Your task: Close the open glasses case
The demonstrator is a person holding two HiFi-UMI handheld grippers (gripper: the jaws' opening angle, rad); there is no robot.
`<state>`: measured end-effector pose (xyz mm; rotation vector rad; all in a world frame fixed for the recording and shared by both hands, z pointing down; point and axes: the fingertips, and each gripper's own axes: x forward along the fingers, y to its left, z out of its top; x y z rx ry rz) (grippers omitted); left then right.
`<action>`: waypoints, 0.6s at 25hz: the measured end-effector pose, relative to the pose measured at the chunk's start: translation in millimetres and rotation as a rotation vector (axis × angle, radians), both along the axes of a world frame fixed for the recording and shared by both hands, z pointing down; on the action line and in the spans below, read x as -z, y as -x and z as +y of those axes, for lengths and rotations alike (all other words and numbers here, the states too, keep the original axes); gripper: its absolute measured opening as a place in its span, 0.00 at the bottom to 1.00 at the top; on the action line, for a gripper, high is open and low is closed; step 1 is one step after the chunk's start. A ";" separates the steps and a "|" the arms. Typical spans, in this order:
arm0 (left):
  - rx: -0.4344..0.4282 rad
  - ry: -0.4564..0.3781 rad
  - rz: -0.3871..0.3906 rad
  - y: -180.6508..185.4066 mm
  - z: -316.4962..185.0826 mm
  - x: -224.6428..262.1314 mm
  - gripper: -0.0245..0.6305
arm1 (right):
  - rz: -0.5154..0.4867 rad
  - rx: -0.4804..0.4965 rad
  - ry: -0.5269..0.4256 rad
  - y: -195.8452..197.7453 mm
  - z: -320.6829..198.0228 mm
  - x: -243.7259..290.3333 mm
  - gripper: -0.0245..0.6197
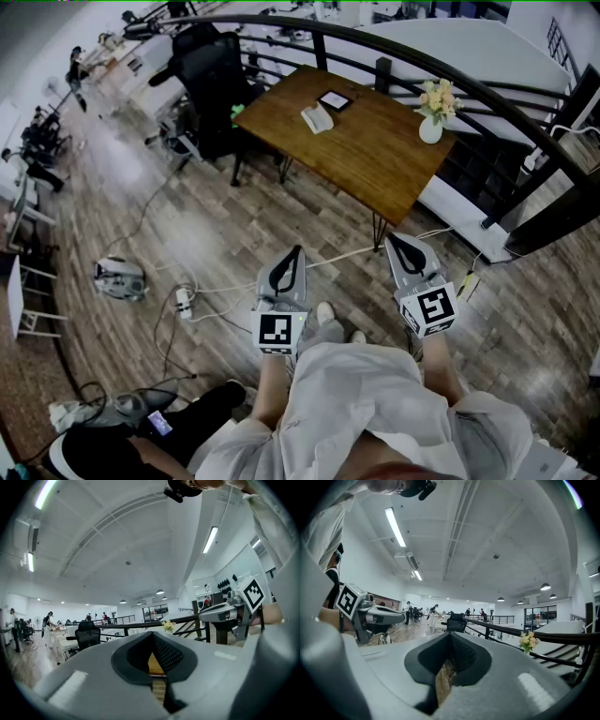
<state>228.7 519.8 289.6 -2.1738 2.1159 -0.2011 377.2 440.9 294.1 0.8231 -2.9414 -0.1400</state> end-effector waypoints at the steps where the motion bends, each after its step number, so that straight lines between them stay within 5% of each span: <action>1: -0.001 -0.011 0.005 -0.7 -0.8 1.8 0.07 | -0.007 0.005 0.002 0.6 0.7 0.4 0.04; 15: 0.025 -0.009 0.056 75.1 -46.7 -9.4 0.07 | -0.002 0.034 0.017 82.2 -44.4 -7.2 0.05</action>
